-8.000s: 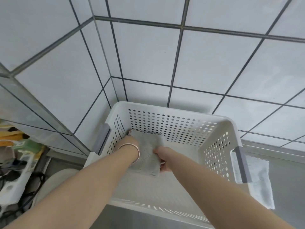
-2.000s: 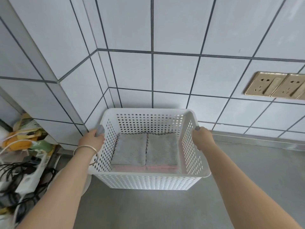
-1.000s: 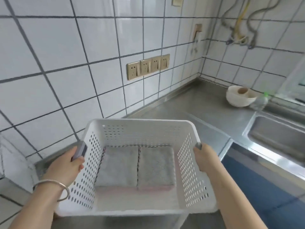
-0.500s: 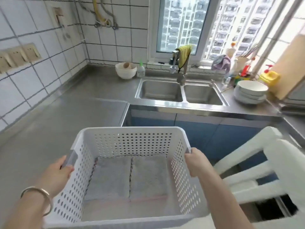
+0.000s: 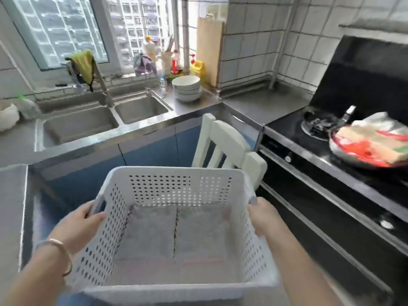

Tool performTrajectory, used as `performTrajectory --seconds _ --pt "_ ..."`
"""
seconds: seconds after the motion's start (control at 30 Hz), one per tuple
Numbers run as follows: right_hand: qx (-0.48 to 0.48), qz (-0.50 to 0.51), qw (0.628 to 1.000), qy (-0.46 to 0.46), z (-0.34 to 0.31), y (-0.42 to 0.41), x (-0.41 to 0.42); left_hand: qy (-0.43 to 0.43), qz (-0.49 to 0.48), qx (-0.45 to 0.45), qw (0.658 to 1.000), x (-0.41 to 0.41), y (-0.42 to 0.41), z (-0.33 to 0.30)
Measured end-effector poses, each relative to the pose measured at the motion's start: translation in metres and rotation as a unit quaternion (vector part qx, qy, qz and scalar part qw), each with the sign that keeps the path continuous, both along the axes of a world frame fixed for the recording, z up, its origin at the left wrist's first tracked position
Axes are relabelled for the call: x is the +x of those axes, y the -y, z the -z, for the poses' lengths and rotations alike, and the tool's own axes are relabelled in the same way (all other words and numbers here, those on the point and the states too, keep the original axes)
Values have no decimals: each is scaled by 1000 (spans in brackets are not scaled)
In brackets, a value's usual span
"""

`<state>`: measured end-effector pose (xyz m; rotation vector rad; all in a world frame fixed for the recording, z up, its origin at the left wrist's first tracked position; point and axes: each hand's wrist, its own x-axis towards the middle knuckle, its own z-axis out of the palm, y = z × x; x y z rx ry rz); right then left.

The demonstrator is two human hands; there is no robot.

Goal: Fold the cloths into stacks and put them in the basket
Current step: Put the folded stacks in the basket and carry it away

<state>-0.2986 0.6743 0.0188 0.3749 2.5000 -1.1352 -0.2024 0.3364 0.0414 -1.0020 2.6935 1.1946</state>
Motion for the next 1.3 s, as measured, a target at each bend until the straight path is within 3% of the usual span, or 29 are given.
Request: performTrajectory --seconds 0.27,0.47,0.77,0.97,1.13,1.3 --pt "73 131 989 17 13 -160 51 9 167 12 986 -58 -147 11" --pt "72 230 970 23 13 -301 51 10 266 1 964 -114 -299 12" --pt "56 306 950 -15 -29 -474 -9 -37 298 88 950 -199 -470 -6" --pt "-15 309 950 -42 -42 -507 -104 -38 303 79 949 -271 -490 -25" --pt "-131 243 959 -69 -54 -487 -224 -93 288 53 952 -366 -465 -48" --pt "-177 196 962 -70 -67 -450 -352 -114 230 99 961 -468 -420 -60"
